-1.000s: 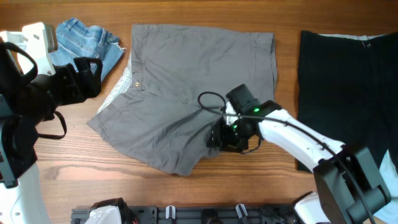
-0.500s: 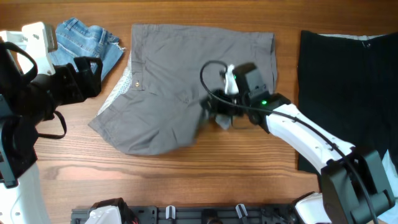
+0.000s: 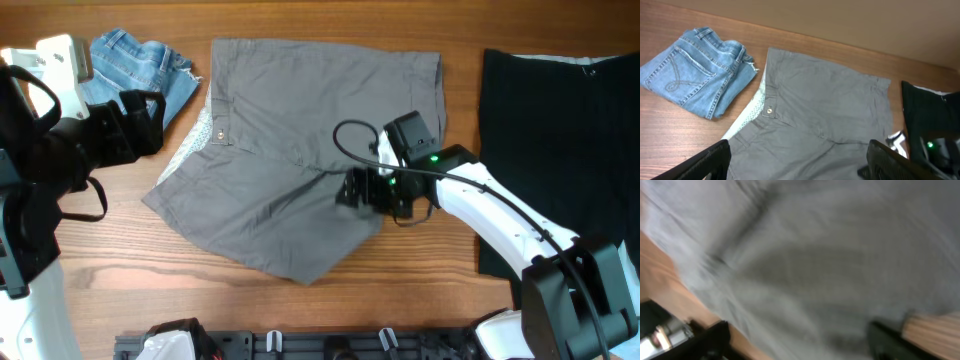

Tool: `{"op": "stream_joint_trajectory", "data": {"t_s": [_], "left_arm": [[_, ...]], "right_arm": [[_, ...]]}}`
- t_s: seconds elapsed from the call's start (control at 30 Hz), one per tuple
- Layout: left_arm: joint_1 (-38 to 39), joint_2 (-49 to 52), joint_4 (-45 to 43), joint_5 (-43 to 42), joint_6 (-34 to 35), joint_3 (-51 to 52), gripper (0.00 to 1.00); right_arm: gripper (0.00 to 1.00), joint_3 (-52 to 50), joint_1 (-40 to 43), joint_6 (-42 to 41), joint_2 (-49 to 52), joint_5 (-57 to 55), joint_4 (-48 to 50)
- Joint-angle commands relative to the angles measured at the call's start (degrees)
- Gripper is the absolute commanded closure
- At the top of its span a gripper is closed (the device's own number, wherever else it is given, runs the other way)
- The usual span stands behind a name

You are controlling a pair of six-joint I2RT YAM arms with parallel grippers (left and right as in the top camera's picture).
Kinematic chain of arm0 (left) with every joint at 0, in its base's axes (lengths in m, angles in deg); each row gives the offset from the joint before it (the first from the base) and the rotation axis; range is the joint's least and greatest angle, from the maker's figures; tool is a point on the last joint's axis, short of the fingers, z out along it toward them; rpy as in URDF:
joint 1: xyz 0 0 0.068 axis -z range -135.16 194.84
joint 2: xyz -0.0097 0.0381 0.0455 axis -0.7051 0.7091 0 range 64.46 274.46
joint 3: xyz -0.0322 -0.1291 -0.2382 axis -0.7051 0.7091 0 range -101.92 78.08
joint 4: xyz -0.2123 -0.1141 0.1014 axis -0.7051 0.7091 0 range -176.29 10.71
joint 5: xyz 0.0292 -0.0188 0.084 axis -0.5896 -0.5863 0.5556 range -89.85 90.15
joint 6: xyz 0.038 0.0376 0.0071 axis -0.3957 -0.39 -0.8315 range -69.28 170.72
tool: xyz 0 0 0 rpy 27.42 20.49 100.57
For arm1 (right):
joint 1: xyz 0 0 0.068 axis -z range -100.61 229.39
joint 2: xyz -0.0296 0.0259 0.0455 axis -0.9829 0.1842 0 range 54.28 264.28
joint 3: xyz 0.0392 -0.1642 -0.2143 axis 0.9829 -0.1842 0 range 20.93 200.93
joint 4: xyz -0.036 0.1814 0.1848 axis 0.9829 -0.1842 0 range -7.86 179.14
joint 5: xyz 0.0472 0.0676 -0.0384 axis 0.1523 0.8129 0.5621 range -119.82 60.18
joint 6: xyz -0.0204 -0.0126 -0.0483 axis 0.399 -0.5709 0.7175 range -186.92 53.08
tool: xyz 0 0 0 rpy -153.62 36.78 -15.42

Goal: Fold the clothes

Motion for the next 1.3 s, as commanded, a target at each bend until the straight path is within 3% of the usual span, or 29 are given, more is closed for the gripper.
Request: {"op": "stream_joint_trajectory", "data": {"t_s": [0.0, 0.2, 0.37, 0.57, 0.6, 0.63, 0.67, 0.73, 0.77, 0.93, 1.07, 1.17, 1.23, 1.27], "left_arm": [[0.26, 0.33, 0.02, 0.31, -0.87, -0.15, 0.13], [0.26, 0.33, 0.02, 0.31, -0.87, -0.15, 0.13], [0.26, 0.33, 0.02, 0.31, -0.87, -0.15, 0.13], [0.26, 0.33, 0.02, 0.31, -0.87, -0.15, 0.13], [0.26, 0.33, 0.02, 0.31, -0.87, -0.13, 0.13], [0.26, 0.33, 0.02, 0.28, -0.87, -0.15, 0.13], [0.26, 0.33, 0.02, 0.31, -0.87, -0.15, 0.13], [0.26, 0.33, 0.02, 0.31, -0.87, -0.15, 0.13], [0.26, 0.33, 0.04, 0.31, -0.87, -0.15, 0.13], [0.26, 0.33, 0.02, 0.31, -0.87, -0.15, 0.13], [0.26, 0.33, -0.02, 0.31, -0.87, -0.15, 0.13], [0.26, 0.33, -0.26, 0.31, -0.87, -0.15, 0.13], [0.26, 0.33, -0.44, 0.31, -0.87, -0.15, 0.13], [0.26, 0.33, -0.44, 0.31, -0.87, -0.15, 0.13]], "right_arm": [[0.00, 0.13, 0.00, 1.68, -1.22, -7.10, -7.78], [0.00, 0.09, -1.14, -0.63, -1.20, -5.33, -13.60], [0.01, -2.86, -4.20, -8.55, -1.20, -4.85, -3.91], [0.20, -7.10, -5.57, -15.80, -1.18, -4.85, 1.81], [0.24, -7.21, -5.46, -15.76, -1.18, -4.83, 1.77], [0.36, -7.19, -5.46, -15.47, -1.18, -4.83, 1.79], [0.50, -7.19, -5.46, -15.45, -1.20, -4.83, 1.75], [0.88, -7.10, -5.31, -14.47, -1.20, -4.59, 1.68], [0.96, -6.82, -5.07, -13.20, -1.20, -4.46, 1.77], [0.96, -1.95, -2.62, -2.45, -2.19, -6.47, -1.14], [0.96, 5.95, -1.11, -0.83, -3.67, 4.22, -5.14], [0.96, 9.38, -1.14, -8.74, -3.69, 11.80, 4.26], [0.96, 9.05, -1.18, -17.25, -3.37, 7.10, 17.51], [0.91, 8.90, -1.49, -18.60, -2.75, 2.05, 24.33]]}}
